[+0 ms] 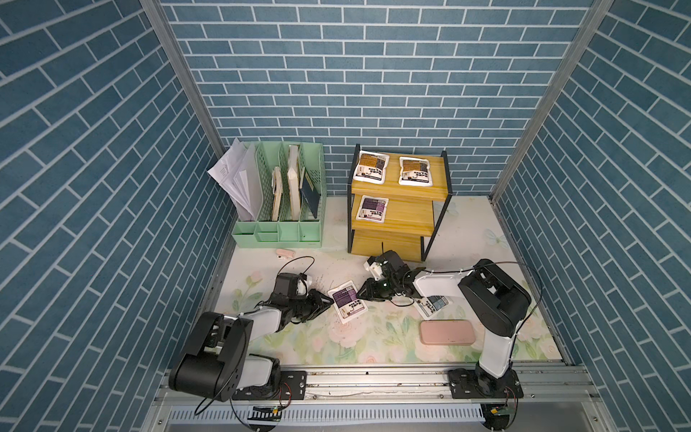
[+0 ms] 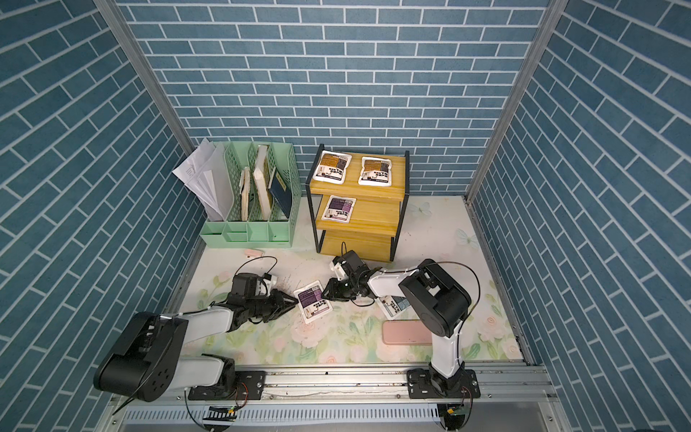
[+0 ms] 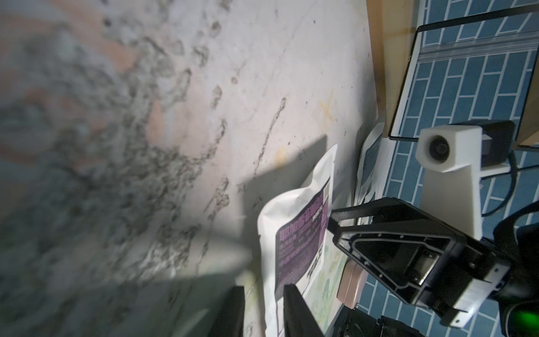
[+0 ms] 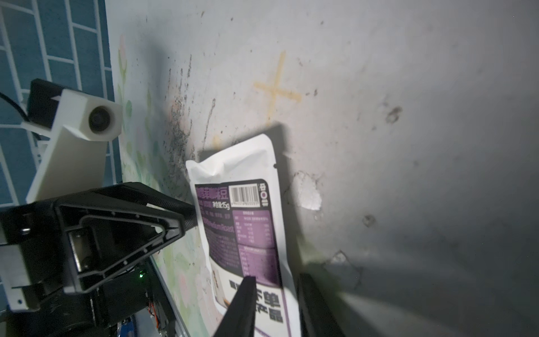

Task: Place the bagged coffee beans on the shelf by color
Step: Pick up the coffee beans at the center of the board.

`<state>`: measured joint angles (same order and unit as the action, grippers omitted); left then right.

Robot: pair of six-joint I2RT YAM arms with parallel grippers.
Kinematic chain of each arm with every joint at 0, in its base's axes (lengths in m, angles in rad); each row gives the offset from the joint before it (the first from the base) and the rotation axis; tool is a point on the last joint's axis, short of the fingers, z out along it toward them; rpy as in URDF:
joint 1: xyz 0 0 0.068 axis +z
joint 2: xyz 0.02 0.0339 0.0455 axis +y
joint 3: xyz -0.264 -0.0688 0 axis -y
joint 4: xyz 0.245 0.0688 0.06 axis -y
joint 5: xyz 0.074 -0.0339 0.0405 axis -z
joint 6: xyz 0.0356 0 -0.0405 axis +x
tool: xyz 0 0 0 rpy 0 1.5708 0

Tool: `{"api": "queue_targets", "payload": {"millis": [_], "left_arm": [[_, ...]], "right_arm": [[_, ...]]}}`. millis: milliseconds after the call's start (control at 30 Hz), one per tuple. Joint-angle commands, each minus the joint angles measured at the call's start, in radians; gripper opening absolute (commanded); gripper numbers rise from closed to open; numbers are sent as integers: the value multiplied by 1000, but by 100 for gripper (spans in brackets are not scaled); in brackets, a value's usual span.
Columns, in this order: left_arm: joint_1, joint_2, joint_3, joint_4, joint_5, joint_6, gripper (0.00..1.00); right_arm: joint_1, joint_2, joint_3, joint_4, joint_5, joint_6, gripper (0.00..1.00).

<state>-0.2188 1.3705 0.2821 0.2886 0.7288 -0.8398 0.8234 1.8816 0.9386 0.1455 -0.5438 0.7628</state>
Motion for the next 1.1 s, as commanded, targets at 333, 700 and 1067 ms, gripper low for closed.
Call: {"api": "queue_targets", "payload": {"millis": [333,700,1067], "left_arm": [[-85,90,14,87,-17,-45,28],[-90,49,22,94,9,-62,15],[-90,-64,67,163,107,-166,0]], "right_arm": [[-5,46,-62,84,-42,53,26],[-23,24,-92,117,-42,78,26],[-79,-305,-482,675,105,536,48]]}}
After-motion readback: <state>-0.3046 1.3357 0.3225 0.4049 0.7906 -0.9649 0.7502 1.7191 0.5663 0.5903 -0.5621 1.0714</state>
